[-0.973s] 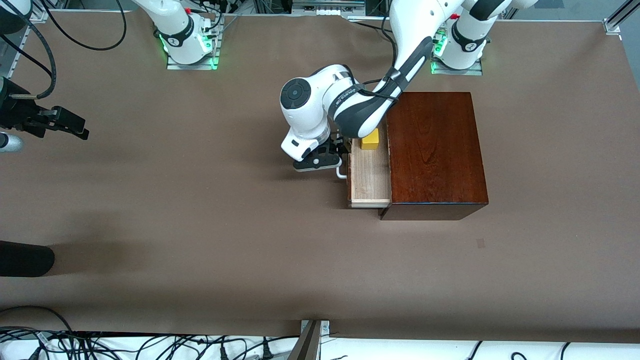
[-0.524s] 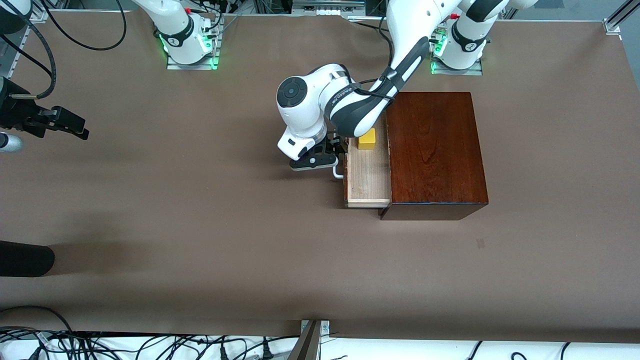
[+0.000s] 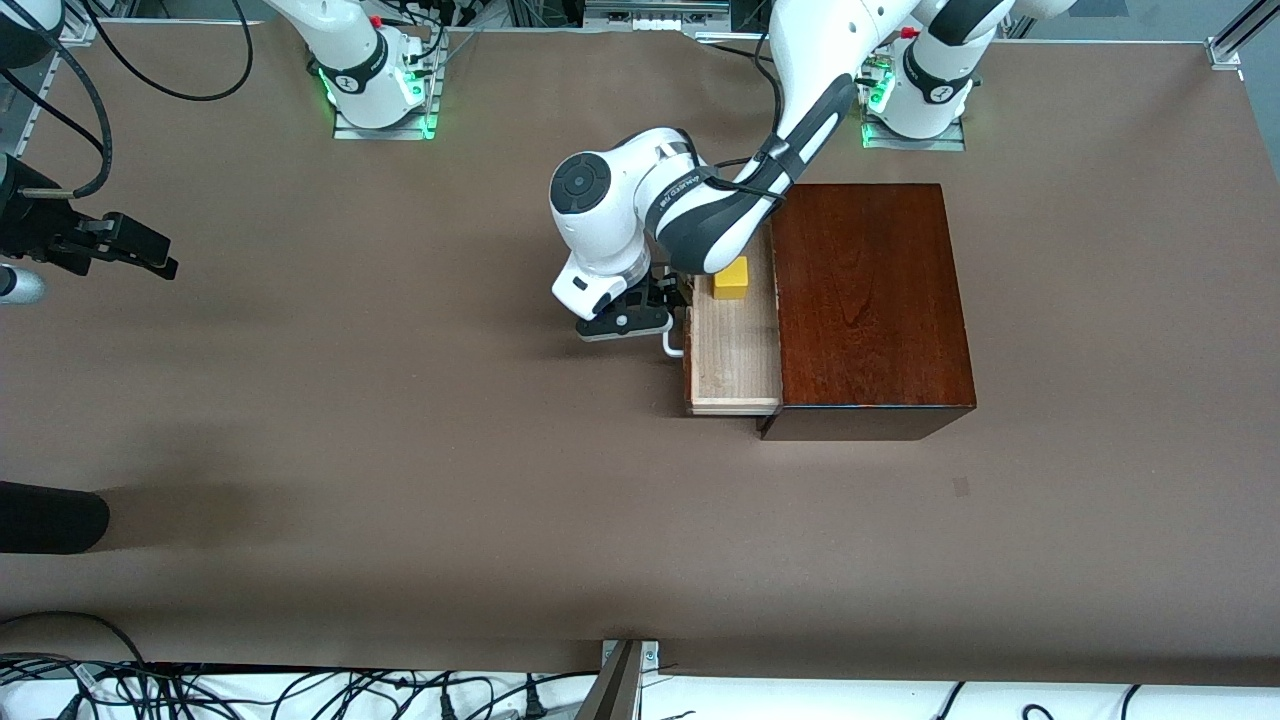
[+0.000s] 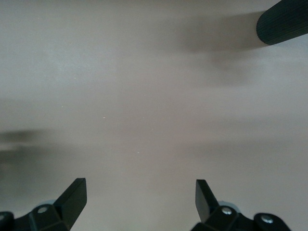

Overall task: Open drawer, take yellow block, close drawer
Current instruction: 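Pull the drawer out of the wooden box with the left gripper, then release the handle and raise the left gripper while the right gripper reaches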

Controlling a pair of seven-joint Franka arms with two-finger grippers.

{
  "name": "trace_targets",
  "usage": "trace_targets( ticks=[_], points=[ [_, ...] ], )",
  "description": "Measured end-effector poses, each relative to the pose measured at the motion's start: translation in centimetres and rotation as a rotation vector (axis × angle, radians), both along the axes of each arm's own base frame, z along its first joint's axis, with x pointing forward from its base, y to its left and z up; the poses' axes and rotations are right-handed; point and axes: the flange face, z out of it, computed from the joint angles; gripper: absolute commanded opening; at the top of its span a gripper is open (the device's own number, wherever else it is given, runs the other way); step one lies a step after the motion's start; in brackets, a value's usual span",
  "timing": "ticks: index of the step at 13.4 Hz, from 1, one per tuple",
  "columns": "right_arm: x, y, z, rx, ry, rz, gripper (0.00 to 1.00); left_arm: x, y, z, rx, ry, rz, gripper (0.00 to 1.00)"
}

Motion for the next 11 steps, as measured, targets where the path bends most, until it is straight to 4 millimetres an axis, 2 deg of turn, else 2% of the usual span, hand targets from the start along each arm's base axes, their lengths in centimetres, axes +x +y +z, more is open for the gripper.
trace_targets(
  ticks=[11],
  points=[
    [0.02, 0.01, -0.04, 0.000, 0.001, 0.000, 1.00, -0.04, -0.51, 0.50, -0.016, 0.004, 0.005, 1.00]
  ],
)
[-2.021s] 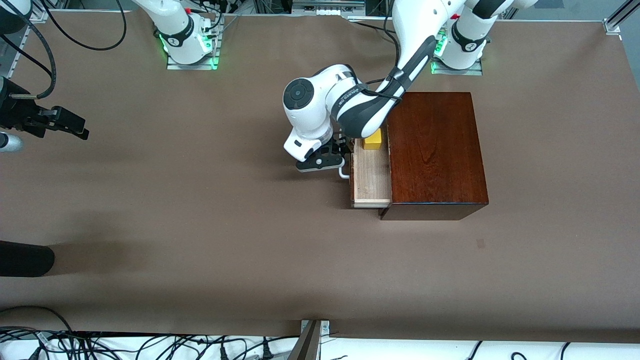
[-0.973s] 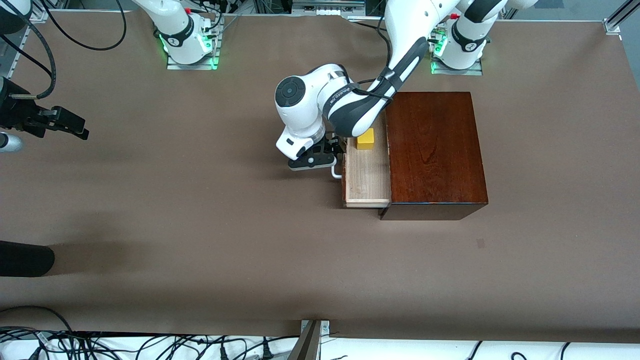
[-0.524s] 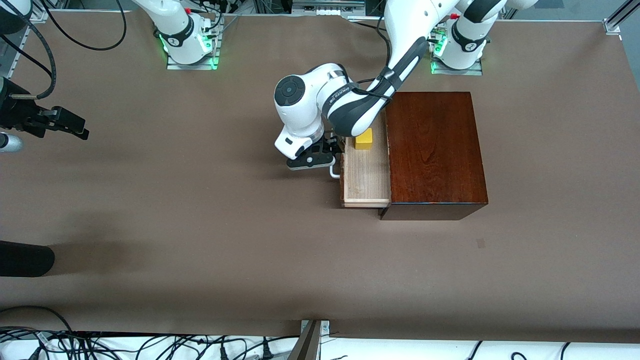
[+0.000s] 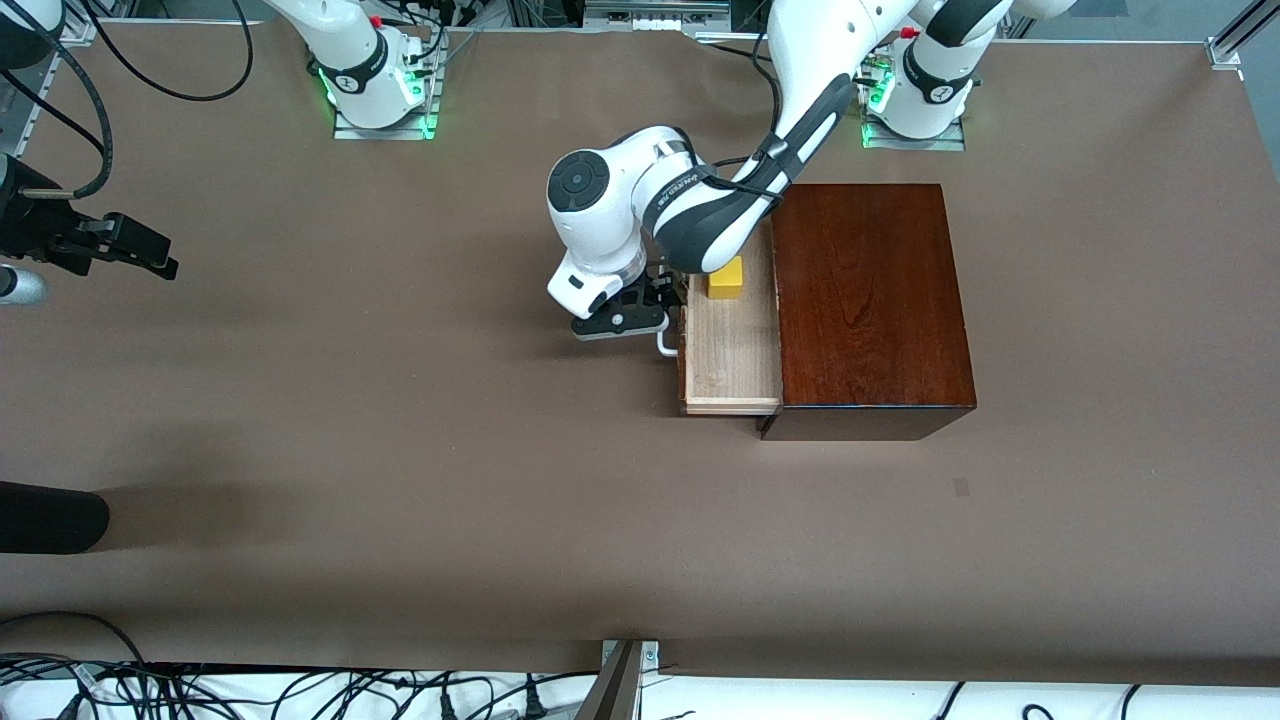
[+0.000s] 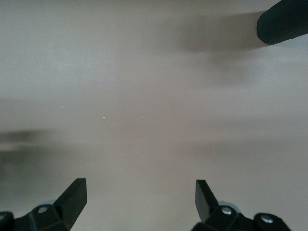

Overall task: Open drawer, take yellow block, close drawer
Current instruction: 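Release the handle and raise the left gripper while the right gripper reaches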

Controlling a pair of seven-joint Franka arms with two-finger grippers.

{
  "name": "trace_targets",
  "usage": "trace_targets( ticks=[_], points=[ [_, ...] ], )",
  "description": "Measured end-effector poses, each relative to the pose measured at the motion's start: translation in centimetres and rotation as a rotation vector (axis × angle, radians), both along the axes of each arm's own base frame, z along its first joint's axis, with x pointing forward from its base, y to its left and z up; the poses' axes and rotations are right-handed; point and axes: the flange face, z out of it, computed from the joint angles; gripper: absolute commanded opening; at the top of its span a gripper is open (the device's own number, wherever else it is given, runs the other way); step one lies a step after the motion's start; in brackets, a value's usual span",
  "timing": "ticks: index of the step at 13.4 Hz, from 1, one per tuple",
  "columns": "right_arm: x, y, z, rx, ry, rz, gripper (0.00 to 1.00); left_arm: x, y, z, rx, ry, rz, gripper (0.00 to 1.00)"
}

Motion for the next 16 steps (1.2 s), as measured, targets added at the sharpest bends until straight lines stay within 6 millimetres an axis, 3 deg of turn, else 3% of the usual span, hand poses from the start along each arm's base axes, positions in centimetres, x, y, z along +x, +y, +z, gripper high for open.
trace_targets(
  ticks=[3, 6, 9, 12, 16],
  points=[
    [0.0, 0.0, 0.0, 0.000, 0.000, 0.000, 1.00, -1.6, -0.7, 0.8, 0.037, 0.055, -0.008, 1.00],
    [0.0, 0.0, 0.0, 0.000, 0.000, 0.000, 1.00, -3.6, -2.9, 3.2, -0.004, 0.079, -0.024, 1.00],
    [0.0, 0.0, 0.0, 0.000, 0.000, -0.018, 1.00, -4.0, -2.6, 5.7, 0.015, 0.086, -0.023, 1.00],
    [0.0, 0.1, 0.0, -0.001, 0.000, -0.050, 1.00, -2.5, -0.6, 10.2, 0.002, 0.060, 0.010, 1.00],
    [0.0, 0.3, 0.0, -0.003, -0.001, -0.115, 1.00, 1.8, 5.0, 15.1, -0.003, 0.037, 0.101, 1.00]
  ],
)
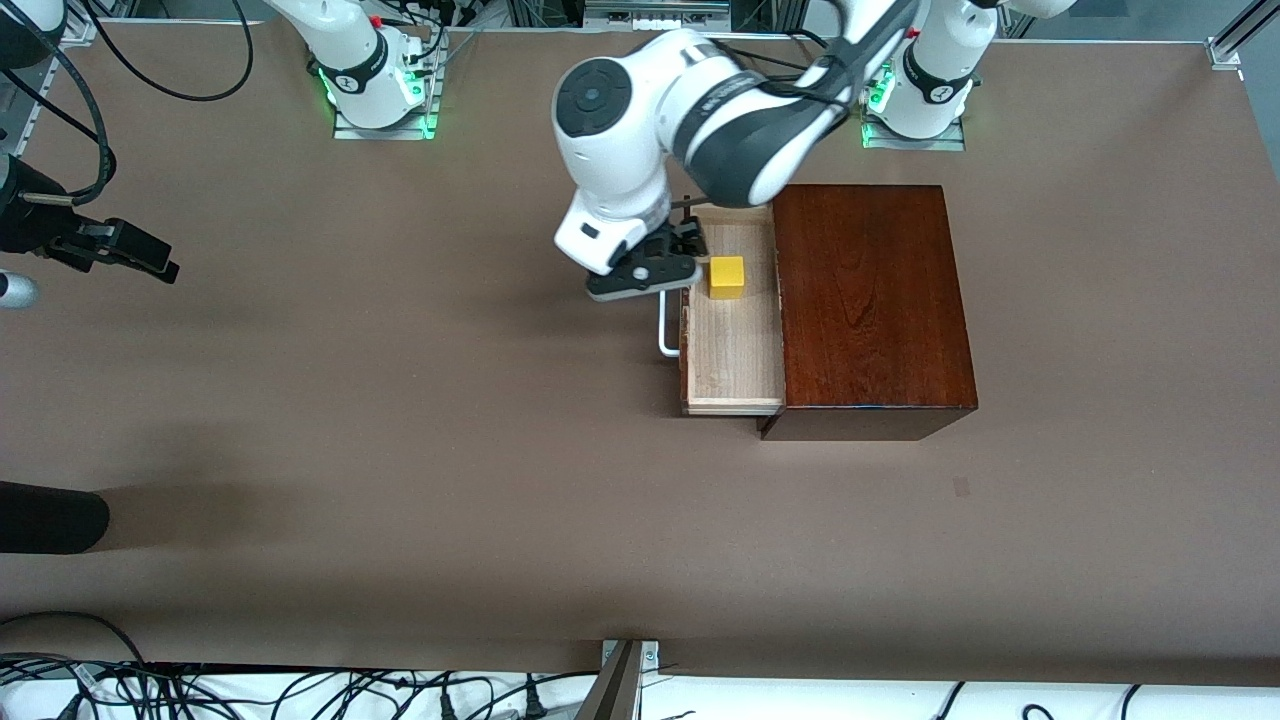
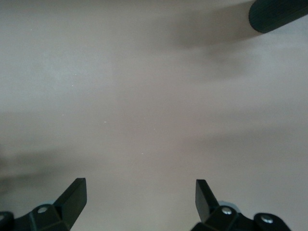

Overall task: Open drawer, take yellow block, close drawer
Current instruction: 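Release the handle and raise the left gripper while the right gripper reaches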

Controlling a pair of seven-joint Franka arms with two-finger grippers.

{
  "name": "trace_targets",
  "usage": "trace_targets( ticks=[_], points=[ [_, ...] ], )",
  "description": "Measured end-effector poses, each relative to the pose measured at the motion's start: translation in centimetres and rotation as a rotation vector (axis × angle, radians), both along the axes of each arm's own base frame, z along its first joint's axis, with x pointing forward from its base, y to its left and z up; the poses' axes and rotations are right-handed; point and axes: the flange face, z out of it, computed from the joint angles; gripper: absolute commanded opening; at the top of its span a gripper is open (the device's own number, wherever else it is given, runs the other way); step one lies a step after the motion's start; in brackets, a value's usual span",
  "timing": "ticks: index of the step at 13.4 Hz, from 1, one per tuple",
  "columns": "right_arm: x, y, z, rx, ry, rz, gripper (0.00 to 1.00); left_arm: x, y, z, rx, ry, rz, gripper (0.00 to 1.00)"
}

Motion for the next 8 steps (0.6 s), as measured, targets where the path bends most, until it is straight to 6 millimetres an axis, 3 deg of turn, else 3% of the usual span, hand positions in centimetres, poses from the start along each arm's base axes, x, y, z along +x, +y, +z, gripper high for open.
trace_targets(
  ticks=[4, 8],
  points=[
    [-0.1, 2.3, 0.0, -0.001, 0.000, -0.090, 1.00, 3.4, 6.6, 5.3, -0.022, 0.004, 0.002, 1.00],
    [-0.4, 6.1, 0.0, -0.001, 0.003, -0.198, 1.00, 6.8, 15.8, 10.2, -0.082, 0.051, -0.003, 1.00]
  ],
)
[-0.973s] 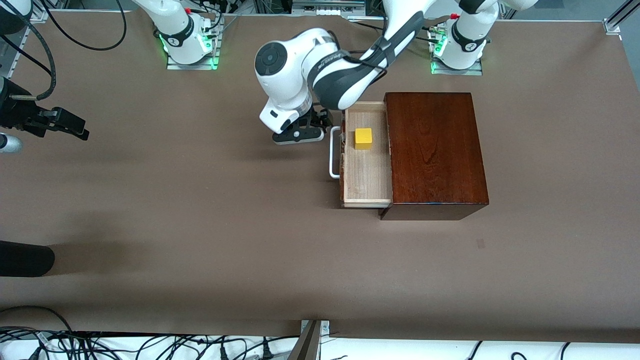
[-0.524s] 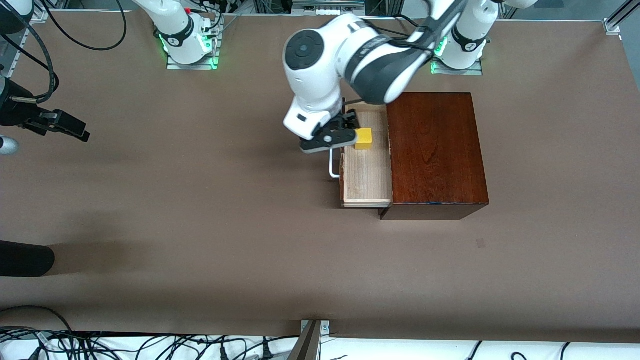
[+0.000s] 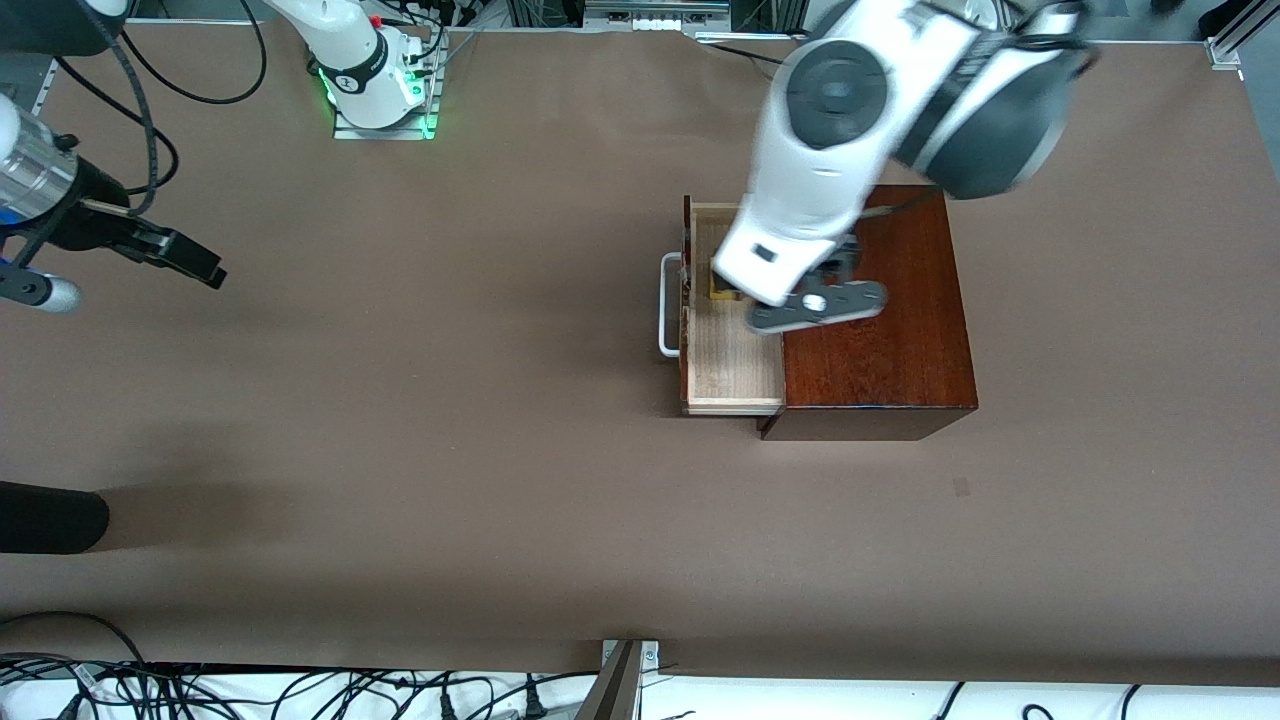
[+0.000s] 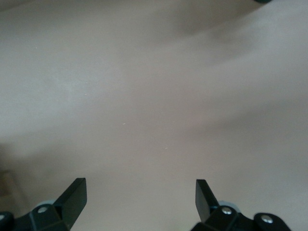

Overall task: Open drawer, take yellow block, close drawer
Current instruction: 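Release the handle and raise the left gripper while the right gripper reaches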

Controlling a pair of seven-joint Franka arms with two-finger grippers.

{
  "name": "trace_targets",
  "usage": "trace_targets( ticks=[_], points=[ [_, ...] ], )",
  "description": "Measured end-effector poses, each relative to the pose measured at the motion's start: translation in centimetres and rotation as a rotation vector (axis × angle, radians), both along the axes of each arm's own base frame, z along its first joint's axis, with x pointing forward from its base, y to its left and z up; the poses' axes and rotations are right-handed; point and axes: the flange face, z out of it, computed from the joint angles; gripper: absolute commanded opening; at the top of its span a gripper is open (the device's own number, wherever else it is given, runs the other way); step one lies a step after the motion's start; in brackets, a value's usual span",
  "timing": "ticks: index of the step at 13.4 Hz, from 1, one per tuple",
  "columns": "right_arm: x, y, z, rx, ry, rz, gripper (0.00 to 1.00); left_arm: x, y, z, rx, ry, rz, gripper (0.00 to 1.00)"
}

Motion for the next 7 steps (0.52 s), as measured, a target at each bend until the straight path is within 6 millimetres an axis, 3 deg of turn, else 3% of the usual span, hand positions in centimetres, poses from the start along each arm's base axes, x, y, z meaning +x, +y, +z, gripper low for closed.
trace_targets(
  ticks=[7],
  points=[
    [-2.0, 9.7, 0.0, -0.003, 0.015, -0.227, 1.00, 1.5, 11.2, 3.7, -0.032, 0.005, -0.042, 1.00]
  ],
)
